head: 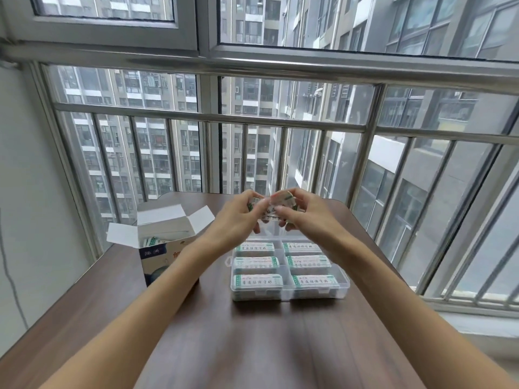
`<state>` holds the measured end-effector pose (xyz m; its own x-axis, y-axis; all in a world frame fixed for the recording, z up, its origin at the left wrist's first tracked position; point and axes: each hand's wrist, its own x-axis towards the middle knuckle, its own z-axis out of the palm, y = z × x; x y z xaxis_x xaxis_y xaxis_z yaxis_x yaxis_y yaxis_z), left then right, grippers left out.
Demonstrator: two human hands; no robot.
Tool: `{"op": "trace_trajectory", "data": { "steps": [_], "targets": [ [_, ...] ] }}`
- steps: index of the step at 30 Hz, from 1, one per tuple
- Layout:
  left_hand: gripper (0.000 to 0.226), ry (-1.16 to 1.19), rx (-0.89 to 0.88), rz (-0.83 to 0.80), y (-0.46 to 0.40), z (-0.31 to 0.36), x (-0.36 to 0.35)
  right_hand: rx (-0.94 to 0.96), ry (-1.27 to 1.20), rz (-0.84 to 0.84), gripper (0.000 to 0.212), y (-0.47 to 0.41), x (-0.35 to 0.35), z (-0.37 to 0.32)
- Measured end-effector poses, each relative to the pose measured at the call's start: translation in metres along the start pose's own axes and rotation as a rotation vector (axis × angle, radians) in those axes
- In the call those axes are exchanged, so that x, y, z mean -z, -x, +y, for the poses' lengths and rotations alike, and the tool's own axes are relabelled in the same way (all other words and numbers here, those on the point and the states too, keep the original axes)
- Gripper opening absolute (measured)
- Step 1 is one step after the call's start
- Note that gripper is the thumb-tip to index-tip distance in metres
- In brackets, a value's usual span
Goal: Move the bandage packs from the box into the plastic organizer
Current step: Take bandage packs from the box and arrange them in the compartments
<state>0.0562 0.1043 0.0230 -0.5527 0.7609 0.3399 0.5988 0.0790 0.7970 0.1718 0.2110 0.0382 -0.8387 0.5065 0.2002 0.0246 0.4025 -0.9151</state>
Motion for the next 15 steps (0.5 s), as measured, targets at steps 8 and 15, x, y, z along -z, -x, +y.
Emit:
{"op": "trace_trajectory", "data": {
  "steps": [8, 15],
  "targets": [
    [0.026, -0.149, -0.084, 0.043, 0.011, -0.026, -0.006, -0.071, -0.014, -0.049, 0.024, 0.005, -0.002, 0.02],
    [0.022, 0.058, -0.033, -0.04, 0.03, -0.045, -0.005, -0.094, -0.093, -0.086, 0.028, 0.012, -0.009, 0.038]
  ]
}}
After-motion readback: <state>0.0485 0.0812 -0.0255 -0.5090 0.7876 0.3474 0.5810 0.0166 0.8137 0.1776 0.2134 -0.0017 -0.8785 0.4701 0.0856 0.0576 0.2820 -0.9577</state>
